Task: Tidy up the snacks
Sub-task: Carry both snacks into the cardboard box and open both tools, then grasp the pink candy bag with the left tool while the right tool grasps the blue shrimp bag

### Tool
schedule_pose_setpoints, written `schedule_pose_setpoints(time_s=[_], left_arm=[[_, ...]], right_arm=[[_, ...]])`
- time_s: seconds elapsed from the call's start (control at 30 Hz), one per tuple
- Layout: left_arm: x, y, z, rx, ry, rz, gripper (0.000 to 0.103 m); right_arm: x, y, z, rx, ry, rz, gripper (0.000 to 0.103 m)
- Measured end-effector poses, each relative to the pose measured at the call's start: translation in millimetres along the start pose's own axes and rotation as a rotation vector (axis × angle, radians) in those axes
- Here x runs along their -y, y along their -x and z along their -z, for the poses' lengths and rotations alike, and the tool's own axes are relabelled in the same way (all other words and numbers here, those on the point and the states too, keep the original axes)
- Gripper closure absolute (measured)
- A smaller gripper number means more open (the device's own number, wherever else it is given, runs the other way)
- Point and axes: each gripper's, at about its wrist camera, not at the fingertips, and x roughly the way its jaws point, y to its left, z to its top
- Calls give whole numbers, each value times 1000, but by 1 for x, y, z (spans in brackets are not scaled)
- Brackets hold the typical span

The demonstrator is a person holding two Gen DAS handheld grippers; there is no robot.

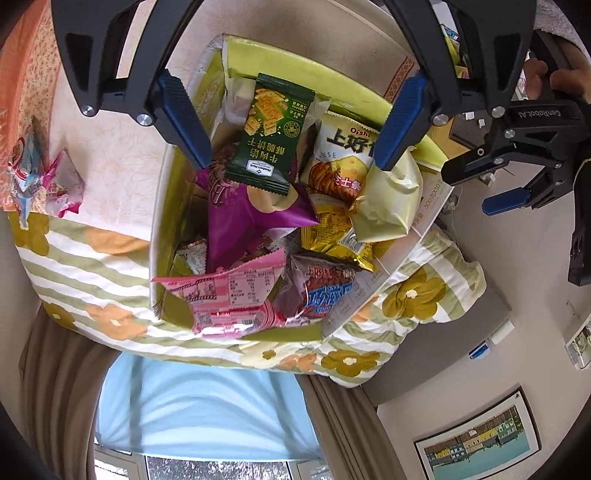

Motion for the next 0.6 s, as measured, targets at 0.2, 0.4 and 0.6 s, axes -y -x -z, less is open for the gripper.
schedule_pose_setpoints(time_s=[0.2,0.4,0.6], left_arm=[[17,25,-6,58,-84,-14,6],[47,36,-20,86,-154,39,6],[94,33,-33,96,-226,108,6]], right_arm=[[5,27,2,55,-43,-15,15],[19,61,5,106,-85,53,15],[55,92,17,143,-161,128,15]])
